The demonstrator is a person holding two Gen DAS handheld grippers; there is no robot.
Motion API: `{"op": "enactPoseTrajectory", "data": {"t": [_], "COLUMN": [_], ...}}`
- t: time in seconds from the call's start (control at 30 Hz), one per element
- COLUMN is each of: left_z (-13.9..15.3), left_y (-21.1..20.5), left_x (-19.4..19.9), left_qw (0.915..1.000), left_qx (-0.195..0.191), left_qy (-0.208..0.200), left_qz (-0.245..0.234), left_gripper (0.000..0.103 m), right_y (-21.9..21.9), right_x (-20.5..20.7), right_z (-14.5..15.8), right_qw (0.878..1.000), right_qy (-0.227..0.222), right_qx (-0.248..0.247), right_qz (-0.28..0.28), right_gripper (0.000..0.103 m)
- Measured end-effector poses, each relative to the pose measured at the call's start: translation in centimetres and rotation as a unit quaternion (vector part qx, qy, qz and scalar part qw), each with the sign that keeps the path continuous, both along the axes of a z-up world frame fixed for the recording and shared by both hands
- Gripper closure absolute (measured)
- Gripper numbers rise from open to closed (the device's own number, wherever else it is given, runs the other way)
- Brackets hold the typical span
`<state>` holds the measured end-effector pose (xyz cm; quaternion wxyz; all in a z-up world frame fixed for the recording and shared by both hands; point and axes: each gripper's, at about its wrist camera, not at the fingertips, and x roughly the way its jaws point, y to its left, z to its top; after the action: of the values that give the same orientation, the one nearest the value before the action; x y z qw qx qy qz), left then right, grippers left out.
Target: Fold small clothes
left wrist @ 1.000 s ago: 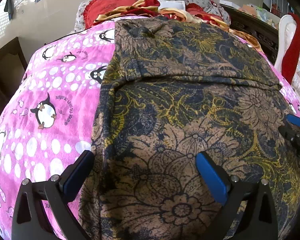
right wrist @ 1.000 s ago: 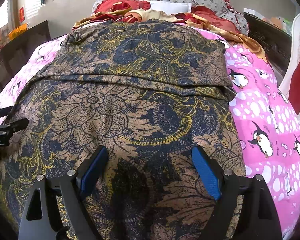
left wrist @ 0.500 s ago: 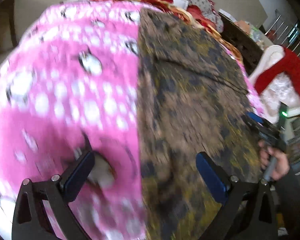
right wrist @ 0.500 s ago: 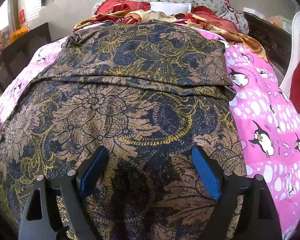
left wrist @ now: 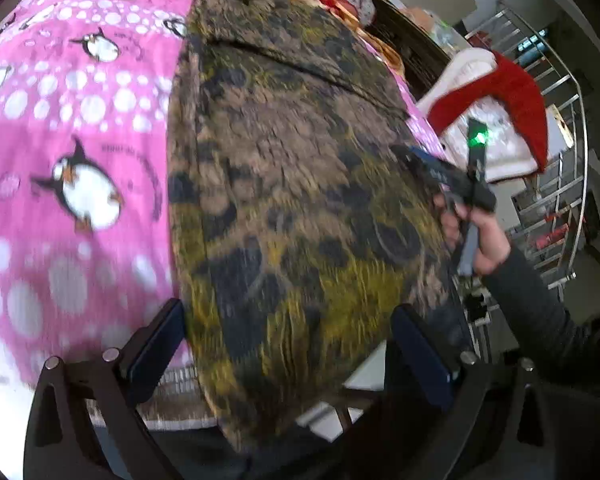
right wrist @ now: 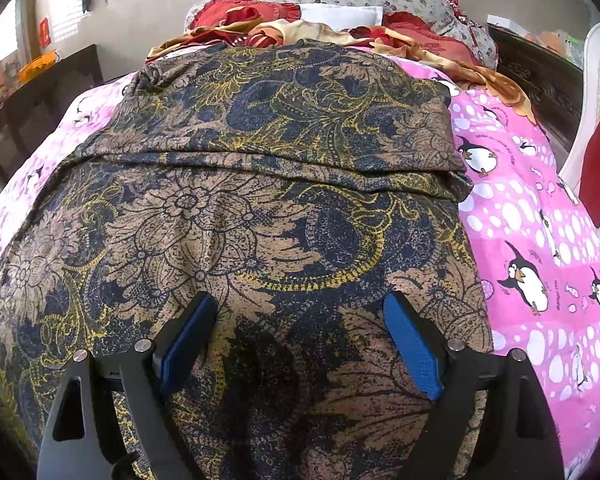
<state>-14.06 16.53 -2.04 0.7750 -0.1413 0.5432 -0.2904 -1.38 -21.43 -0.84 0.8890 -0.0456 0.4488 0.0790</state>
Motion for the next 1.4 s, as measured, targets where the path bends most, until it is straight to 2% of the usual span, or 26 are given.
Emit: {"op": "enactPoseTrajectory", "data": {"t": [0.13,0.27,0.33,0.4,0.5,0.53,0.57,0.63,0.67,0.8,0.97,1.03,1.1,1.17,1.2,1.27,1.4], "left_z": [-0.4,-0.6,-0.8,-1.0,-0.7,-0.6,-0.6,-1.2,-1.5,-1.2,-1.0,-1.0,-1.1,-1.3,-1.3,-1.4,-1.0], "left_y": [0.5,0.8,0.8,0.7,0.8,0.8,0.8,0.6,0.3,-0.1,-1.9,-2.3,-2.1,-1.4,-1.0,-0.5,-1.2], "left_x": [-1.2,-1.3,-0.9,-0.6,-0.6,-0.7,-1.0,-1.3,-1.5,-1.2,-1.2,-1.4,-1.5,-1.2,-1.2,-1.2,-1.7], "left_qw": [0.9998,0.9996,0.9995,0.9993,0.9991,0.9993,0.9992,0.9987,0.9993,0.9998,0.9982,0.9972,0.9962,0.9953,0.9951,0.9953,0.9937], "left_qx": [-0.011,-0.022,-0.025,-0.019,-0.022,-0.023,-0.032,-0.041,-0.029,-0.01,0.059,0.073,0.084,0.089,0.088,0.08,0.101], "left_qy": [0.016,0.013,0.012,0.02,0.015,0.012,0.013,0.027,0.023,0.016,-0.008,-0.017,-0.019,-0.01,-0.008,-0.003,-0.016], "left_qz": [0.004,0.01,0.015,0.024,0.032,0.028,0.02,0.009,0.004,0.008,-0.001,0.0,0.013,0.037,0.044,0.055,0.047], "left_gripper": [0.003,0.005,0.006,0.006,0.006,0.011,0.025,0.032,0.037,0.039,0.04,0.041,0.054,0.078,0.083,0.087,0.087], "right_y": [0.0,0.0,0.0,-0.3,-1.2,-1.7,-2.2,-3.4,-4.1,-6.8,-9.5,-10.8,-12.3,-13.3,-13.8,-14.2,-13.9], "right_x": [0.1,0.1,0.0,-0.5,-1.8,-2.4,-3.1,-4.8,-5.7,-9.3,-12.5,-13.6,-15.1,-16.3,-17.0,-17.6,-17.6], "right_z": [0.0,0.1,0.5,1.5,3.3,4.0,4.6,5.6,5.9,6.7,6.2,5.6,5.0,4.3,3.9,3.2,2.0], "right_qw": [1.0,1.0,1.0,1.0,1.0,1.0,0.999,0.999,0.999,0.998,0.997,0.997,0.996,0.995,0.994,0.992,0.988], "right_qy": [0.0,0.0,0.0,-0.008,-0.022,-0.028,-0.032,-0.039,-0.042,-0.045,-0.035,-0.023,-0.013,0.0,0.007,0.017,0.026], "right_qx": [-0.001,-0.002,-0.002,0.004,0.007,0.008,0.006,-0.007,-0.009,-0.009,-0.007,0.013,0.039,0.066,0.083,0.106,0.145], "right_qz": [0.0,-0.001,-0.003,0.003,-0.002,-0.003,-0.004,-0.011,-0.014,-0.032,-0.064,-0.079,-0.082,-0.076,-0.073,-0.067,-0.05], "right_gripper": [0.029,0.029,0.032,0.042,0.042,0.042,0.042,0.042,0.042,0.042,0.042,0.042,0.042,0.042,0.042,0.042,0.042]}}
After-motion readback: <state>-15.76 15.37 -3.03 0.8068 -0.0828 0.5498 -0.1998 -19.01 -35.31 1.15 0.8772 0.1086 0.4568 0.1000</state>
